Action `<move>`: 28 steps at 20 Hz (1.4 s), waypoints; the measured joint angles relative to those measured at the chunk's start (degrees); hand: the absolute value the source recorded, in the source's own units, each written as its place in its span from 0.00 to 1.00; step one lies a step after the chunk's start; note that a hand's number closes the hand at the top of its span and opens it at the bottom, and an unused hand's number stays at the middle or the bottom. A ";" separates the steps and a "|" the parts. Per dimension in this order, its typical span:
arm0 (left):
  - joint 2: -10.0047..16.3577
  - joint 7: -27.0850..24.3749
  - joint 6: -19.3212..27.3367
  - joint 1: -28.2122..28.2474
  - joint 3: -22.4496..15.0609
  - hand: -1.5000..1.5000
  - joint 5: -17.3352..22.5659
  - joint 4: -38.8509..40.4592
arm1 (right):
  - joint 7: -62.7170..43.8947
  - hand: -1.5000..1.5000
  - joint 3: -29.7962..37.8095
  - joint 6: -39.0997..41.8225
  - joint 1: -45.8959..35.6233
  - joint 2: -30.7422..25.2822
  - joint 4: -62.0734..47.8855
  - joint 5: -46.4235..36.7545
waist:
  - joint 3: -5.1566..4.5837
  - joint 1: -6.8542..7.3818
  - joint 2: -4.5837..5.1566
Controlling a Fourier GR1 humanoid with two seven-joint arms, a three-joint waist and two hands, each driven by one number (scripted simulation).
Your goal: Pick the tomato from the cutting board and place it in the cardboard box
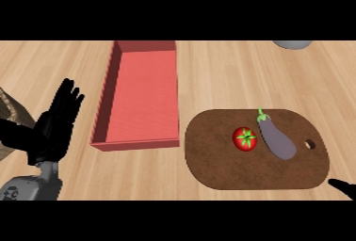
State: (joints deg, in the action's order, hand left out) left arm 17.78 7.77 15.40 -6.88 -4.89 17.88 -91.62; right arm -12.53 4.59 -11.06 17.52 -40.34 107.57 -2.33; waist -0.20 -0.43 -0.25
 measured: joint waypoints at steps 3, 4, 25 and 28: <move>-0.49 -0.19 0.06 0.58 -0.57 0.50 -0.51 -0.63 | -8.35 0.00 -0.65 6.21 -0.09 -4.51 4.91 2.85 | 0.00 0.22 0.08; -0.51 -0.04 -0.08 1.14 -0.64 0.50 -0.42 -1.33 | -11.54 0.00 -0.86 7.61 -0.53 -5.34 6.87 4.01 | 0.02 0.35 0.08; -3.61 3.58 -2.10 0.81 1.88 0.50 -3.92 -3.59 | -43.53 0.00 -12.07 13.33 -23.91 6.12 11.97 0.02 | 0.18 0.64 0.25; -3.93 3.32 -3.10 1.20 2.64 0.50 -4.27 -3.63 | -43.75 0.00 -13.98 13.53 -24.82 9.49 10.18 -3.06 | 0.18 0.62 0.24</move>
State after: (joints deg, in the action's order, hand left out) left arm 13.85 11.09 12.29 -5.68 -2.24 13.61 -95.25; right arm -56.28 -9.38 2.48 -7.30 -30.84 117.75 -5.39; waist -0.02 0.19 -0.01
